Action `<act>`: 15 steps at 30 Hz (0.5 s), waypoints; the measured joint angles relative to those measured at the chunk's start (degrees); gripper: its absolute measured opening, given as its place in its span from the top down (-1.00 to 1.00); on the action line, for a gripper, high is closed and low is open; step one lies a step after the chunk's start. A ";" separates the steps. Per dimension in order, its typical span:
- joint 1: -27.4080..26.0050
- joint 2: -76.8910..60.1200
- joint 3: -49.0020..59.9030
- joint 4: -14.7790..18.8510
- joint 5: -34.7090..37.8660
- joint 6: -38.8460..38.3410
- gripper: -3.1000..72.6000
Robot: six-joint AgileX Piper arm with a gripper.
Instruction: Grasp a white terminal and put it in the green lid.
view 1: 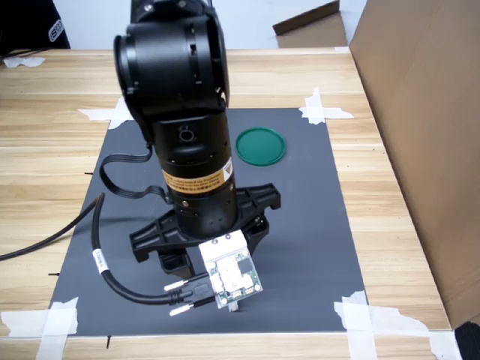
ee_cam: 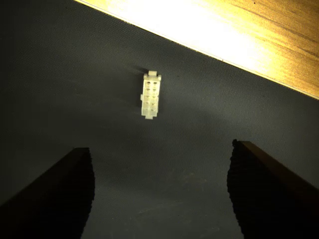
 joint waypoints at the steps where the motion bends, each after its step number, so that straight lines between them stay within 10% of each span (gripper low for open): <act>1: 0.00 0.22 -0.07 0.00 0.05 0.53 -0.84; 15: 0.00 2.11 -0.07 0.00 -2.14 1.42 -0.84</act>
